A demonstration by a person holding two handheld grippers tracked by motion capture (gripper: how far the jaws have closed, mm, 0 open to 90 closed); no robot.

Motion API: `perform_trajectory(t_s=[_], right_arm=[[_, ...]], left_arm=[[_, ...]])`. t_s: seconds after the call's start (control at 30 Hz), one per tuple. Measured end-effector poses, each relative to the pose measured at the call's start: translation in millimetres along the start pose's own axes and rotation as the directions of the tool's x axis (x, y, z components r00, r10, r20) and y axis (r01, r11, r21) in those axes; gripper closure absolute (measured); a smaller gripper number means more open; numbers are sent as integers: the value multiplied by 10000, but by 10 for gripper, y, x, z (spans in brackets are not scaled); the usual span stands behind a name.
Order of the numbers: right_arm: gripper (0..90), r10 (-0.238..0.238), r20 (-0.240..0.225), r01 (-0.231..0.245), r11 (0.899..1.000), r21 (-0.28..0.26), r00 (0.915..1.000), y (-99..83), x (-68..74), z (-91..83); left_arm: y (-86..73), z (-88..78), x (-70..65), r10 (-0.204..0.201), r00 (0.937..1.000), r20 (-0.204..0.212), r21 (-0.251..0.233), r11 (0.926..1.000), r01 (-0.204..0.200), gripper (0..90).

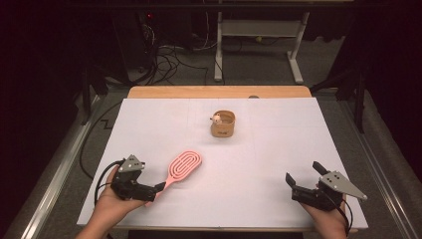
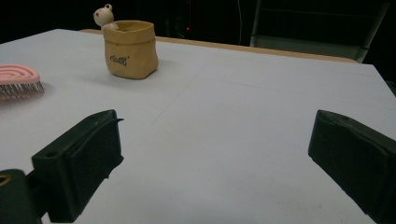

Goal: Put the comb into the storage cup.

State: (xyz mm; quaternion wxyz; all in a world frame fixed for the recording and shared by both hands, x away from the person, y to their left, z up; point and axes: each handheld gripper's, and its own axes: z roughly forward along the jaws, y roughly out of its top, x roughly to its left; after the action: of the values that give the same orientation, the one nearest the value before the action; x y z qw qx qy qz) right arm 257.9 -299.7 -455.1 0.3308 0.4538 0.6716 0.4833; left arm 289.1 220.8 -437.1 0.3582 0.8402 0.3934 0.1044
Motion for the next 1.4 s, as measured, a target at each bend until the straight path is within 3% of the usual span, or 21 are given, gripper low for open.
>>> perform_trajectory(t_s=[0.27,0.53,0.83,1.1,1.4], right_arm=[[33,66,-31,-66,10000,40,10000,-2,1,1],[34,147,-18,-147,9999,33,9999,-6,-6,-8],[34,141,1,-141,9999,38,9999,-8,-10,-9],[34,137,-17,-137,9999,24,9999,-8,-7,-16],[34,164,-15,-164,9999,32,9999,-7,-16,-21]], left_arm=[[141,41,-48,231,9996,-138,612,9979,-222,0],[334,178,-98,471,9987,-204,1640,9855,-431,3],[492,263,-137,587,9982,-100,1981,9786,-556,5],[593,352,-164,491,9988,-31,2028,9781,-475,6],[713,456,-202,602,9981,98,2451,9676,-608,6]])
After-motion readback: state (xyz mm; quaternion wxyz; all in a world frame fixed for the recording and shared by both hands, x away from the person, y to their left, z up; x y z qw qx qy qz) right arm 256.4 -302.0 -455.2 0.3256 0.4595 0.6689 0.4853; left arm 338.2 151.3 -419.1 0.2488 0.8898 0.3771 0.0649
